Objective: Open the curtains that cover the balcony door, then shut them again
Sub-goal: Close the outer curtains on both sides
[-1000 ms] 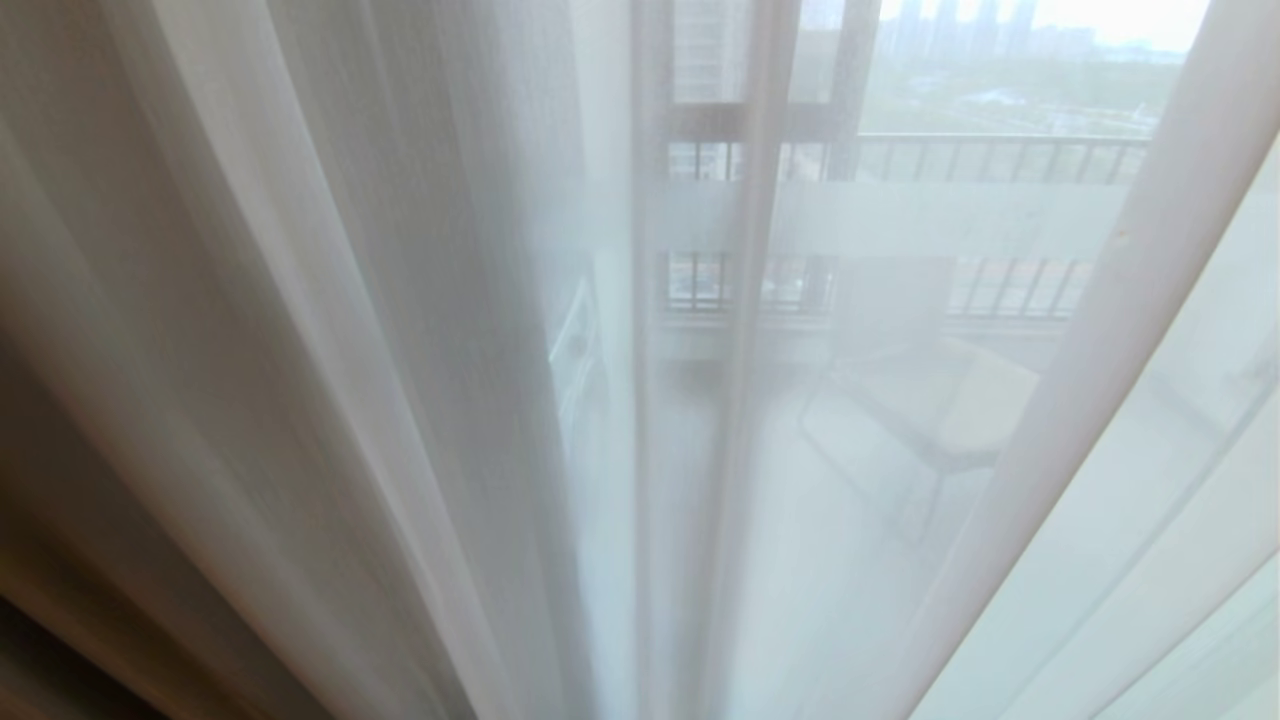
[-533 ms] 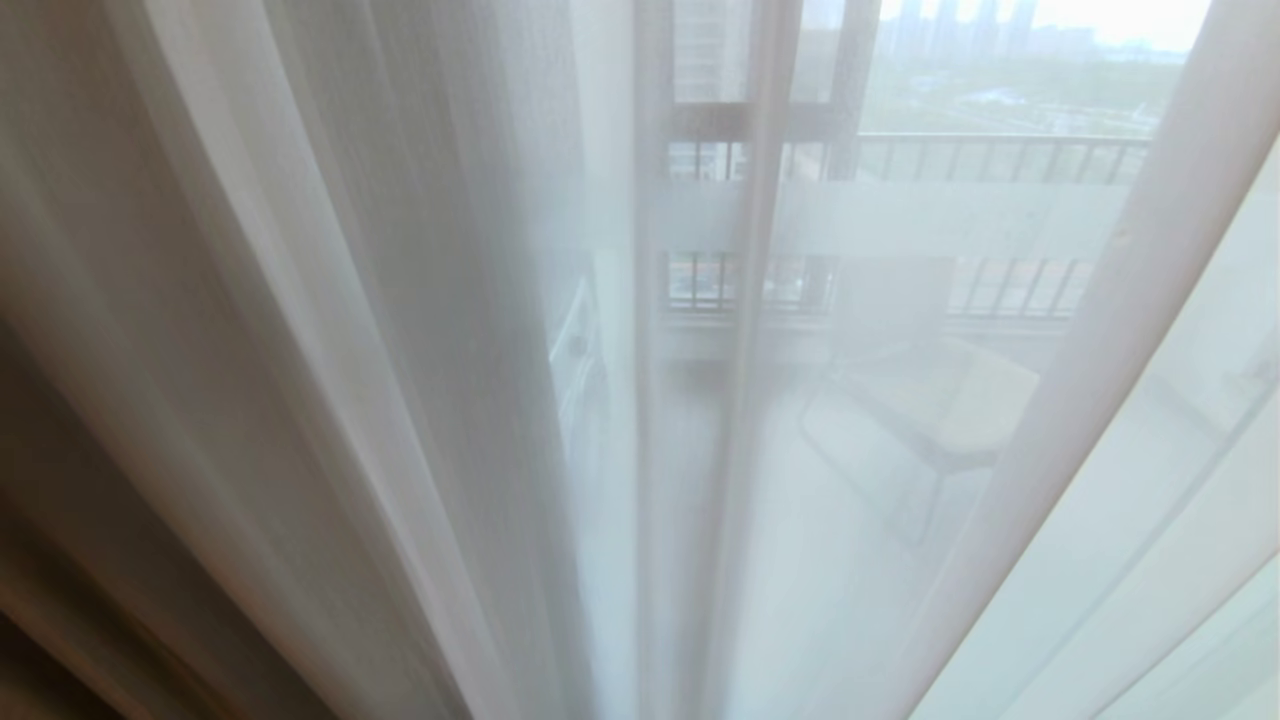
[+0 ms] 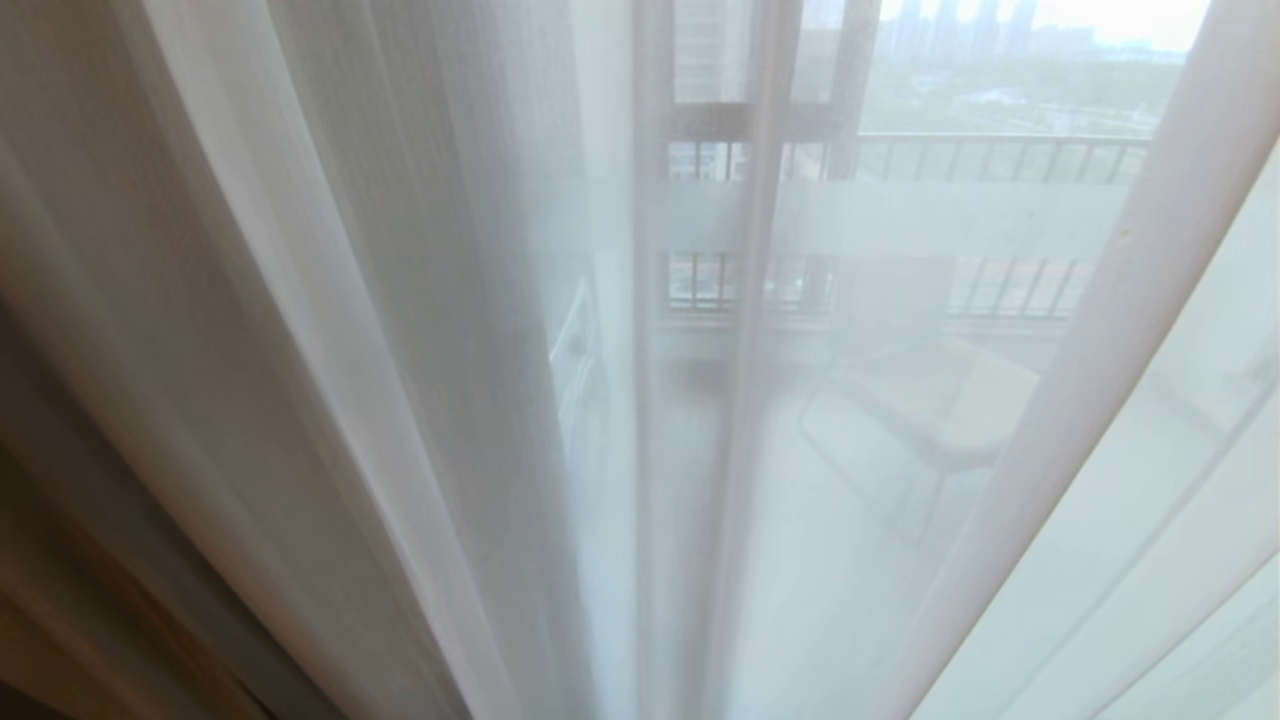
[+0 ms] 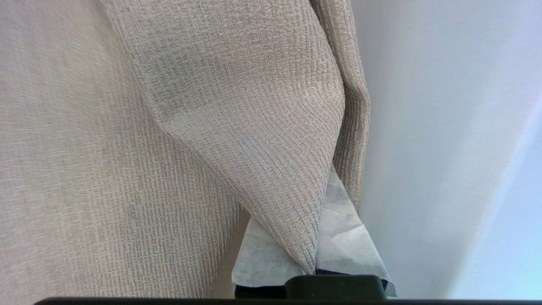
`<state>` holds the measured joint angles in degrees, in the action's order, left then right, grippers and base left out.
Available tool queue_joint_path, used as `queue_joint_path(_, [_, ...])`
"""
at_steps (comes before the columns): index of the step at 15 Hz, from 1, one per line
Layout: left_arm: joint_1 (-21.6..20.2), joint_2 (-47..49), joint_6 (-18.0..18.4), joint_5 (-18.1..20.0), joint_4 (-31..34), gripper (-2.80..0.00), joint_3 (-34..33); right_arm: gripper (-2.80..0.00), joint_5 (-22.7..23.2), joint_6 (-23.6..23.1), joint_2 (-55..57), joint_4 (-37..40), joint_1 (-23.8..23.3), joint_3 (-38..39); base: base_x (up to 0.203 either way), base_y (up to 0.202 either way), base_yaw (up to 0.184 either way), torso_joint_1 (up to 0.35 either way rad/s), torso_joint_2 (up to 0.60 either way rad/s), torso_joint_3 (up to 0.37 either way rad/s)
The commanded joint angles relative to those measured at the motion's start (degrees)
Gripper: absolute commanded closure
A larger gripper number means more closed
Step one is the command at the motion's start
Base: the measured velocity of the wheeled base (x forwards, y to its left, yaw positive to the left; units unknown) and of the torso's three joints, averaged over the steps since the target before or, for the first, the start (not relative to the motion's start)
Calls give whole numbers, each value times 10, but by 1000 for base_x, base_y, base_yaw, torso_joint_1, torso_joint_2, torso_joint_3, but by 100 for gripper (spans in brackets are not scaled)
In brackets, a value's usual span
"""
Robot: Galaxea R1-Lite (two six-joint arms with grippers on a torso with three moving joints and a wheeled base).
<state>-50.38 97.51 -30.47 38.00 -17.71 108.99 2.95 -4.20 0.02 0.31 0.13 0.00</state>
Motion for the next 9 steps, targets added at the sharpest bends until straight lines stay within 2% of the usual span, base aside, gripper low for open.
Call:
queue_joint_path(1, [23,-49,-20,24,-2,0,-27,0,0,0,0,0,0,0,0,0,0,0,0,0])
queue_joint_path(4, [85,-88,-28,29,-2,0,-64,0,0,0,0,0,0,0,0,0,0,0,0,0])
queue_joint_path(9, [227,-145,-29,29,-3,0,-134,0,0,0,0,0,0,0,0,0,0,0,0,0])
